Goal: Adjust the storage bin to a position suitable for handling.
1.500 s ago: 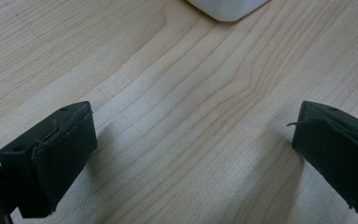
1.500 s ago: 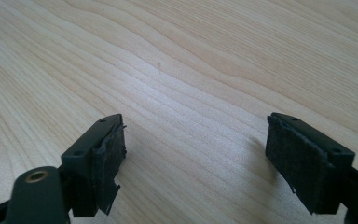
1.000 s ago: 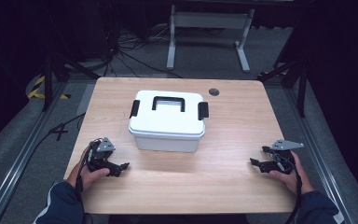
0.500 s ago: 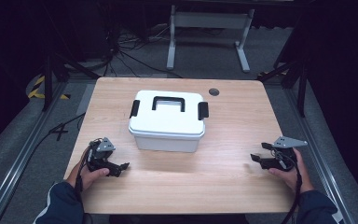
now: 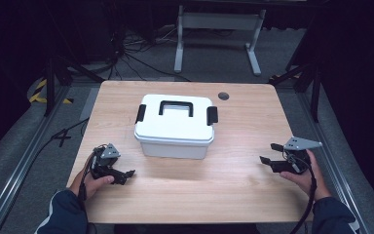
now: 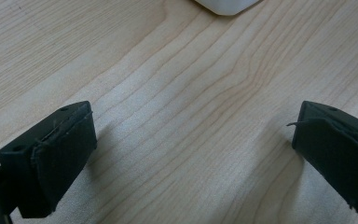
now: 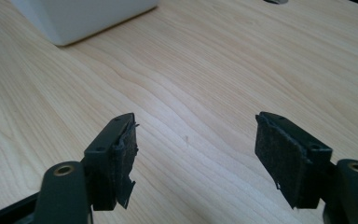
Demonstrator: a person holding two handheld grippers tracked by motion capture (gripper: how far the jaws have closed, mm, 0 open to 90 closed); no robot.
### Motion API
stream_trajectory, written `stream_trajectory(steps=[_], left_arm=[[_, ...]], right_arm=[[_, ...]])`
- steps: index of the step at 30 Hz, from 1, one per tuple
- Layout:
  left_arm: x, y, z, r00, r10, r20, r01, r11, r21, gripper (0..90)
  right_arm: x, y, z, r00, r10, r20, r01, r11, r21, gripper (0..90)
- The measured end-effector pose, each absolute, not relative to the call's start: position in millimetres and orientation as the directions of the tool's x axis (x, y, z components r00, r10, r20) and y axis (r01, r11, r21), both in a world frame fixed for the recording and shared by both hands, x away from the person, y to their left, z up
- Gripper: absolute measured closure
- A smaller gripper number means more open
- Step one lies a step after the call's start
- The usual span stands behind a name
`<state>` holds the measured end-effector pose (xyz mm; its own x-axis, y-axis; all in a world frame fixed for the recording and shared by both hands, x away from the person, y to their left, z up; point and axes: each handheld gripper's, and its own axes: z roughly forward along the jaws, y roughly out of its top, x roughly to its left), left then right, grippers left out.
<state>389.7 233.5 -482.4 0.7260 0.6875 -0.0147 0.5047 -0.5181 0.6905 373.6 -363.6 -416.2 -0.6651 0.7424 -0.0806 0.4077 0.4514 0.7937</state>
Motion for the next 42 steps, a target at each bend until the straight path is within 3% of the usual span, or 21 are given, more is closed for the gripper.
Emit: stream_trajectory(steps=[21, 42], left_arm=[[389.6, 233.5, -482.4, 0.726, 0.688, -0.015, 0.505, -0.518, 0.69, 0.2], [389.7, 233.5, -482.4, 0.726, 0.688, -0.015, 0.505, -0.518, 0.691, 0.2]], right_arm=[[381.5, -338.0, -374.2, -0.719, 0.684, -0.121, 0.356, 0.512, 0.782, 30.2], [409.3, -289.1, -299.8, -0.775, 0.606, -0.181, 0.253, 0.559, 0.79, 31.2]])
